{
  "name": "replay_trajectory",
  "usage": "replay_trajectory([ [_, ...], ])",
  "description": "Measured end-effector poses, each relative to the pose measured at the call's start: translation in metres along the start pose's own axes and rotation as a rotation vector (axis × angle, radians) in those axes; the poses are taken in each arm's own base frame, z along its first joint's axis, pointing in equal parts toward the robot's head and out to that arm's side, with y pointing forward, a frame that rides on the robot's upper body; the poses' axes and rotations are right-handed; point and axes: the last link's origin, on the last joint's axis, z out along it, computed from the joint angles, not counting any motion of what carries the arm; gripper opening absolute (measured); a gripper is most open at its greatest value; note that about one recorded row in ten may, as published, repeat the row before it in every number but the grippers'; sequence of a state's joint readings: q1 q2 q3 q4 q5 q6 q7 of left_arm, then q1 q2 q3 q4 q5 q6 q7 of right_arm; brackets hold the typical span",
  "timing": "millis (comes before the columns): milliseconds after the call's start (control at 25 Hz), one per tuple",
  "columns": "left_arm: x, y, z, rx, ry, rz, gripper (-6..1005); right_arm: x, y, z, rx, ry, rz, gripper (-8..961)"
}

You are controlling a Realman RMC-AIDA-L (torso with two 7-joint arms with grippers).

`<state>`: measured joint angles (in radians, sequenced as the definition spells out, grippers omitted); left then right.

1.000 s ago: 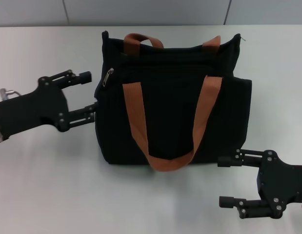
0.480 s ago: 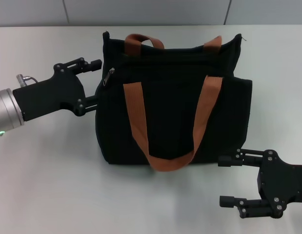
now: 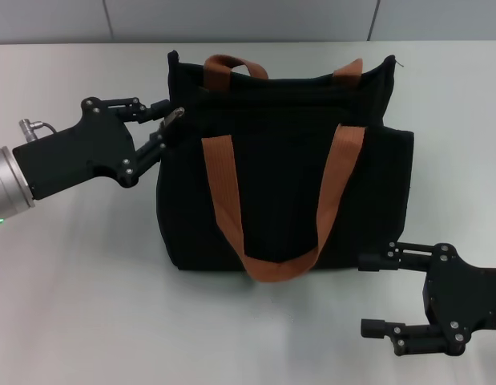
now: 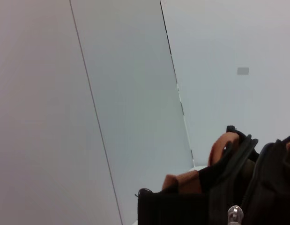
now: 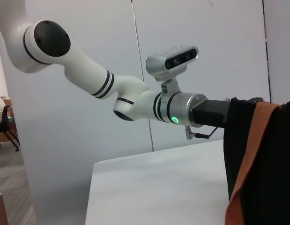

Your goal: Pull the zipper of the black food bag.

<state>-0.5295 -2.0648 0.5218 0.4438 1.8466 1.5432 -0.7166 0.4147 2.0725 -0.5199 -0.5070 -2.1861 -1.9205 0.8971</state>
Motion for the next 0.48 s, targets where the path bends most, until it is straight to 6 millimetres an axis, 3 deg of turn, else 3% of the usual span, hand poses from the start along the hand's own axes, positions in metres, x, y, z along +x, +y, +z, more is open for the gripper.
replay_trajectory([
  [480, 0.007, 0.009, -0.011, 0.008, 0.094, -0.004, 84, -0.014, -0.004, 0.003, 0.005, -0.090, 0.001, 759],
])
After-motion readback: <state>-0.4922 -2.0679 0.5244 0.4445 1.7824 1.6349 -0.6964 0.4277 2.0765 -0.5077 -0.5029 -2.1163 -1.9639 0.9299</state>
